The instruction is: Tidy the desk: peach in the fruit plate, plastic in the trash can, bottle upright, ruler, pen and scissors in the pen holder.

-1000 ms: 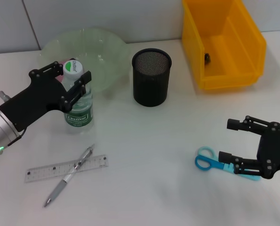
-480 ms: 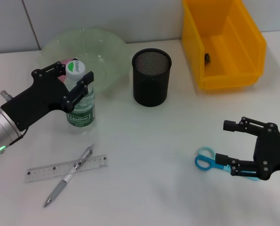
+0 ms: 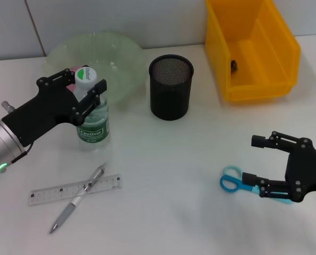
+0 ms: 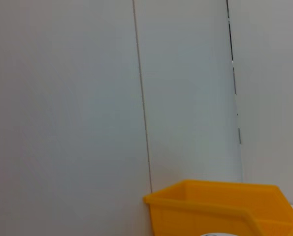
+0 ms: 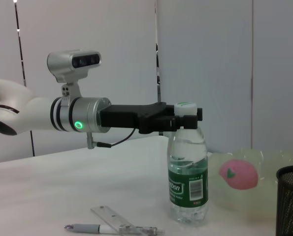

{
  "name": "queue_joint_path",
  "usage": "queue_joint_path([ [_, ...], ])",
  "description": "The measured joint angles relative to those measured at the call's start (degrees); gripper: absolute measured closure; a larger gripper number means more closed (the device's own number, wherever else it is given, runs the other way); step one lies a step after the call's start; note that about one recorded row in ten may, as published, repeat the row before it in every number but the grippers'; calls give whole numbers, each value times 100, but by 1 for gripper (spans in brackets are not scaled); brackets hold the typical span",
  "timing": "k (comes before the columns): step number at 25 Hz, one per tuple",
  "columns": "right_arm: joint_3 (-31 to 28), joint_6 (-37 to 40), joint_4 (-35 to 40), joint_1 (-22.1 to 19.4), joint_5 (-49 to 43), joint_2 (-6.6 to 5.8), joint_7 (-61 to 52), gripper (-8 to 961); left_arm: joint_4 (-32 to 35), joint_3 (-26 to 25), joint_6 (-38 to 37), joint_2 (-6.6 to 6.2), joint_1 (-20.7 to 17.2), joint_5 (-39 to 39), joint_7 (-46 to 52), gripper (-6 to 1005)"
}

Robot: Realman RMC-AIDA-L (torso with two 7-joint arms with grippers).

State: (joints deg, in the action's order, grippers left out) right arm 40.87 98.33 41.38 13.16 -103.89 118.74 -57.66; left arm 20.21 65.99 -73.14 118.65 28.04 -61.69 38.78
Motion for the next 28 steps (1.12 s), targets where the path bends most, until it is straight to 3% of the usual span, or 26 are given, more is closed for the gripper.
queue_joint_path([
  [8,0,-16,-9,41,-79,4,1,143,49,-46,-55,0,-56,31,125,540],
  [14,0,-17,-16,44,-79,7,0,145,56,-36,-62,-5,-58,32,160,411],
  [25,-53,-16,-24,31,-78,9,0,149,329,-62,-215,-42,-356,80,396,409],
  [28,-83,-16,-20,41,-53,14,-34,150,507,-61,-220,-44,-494,72,441,213],
])
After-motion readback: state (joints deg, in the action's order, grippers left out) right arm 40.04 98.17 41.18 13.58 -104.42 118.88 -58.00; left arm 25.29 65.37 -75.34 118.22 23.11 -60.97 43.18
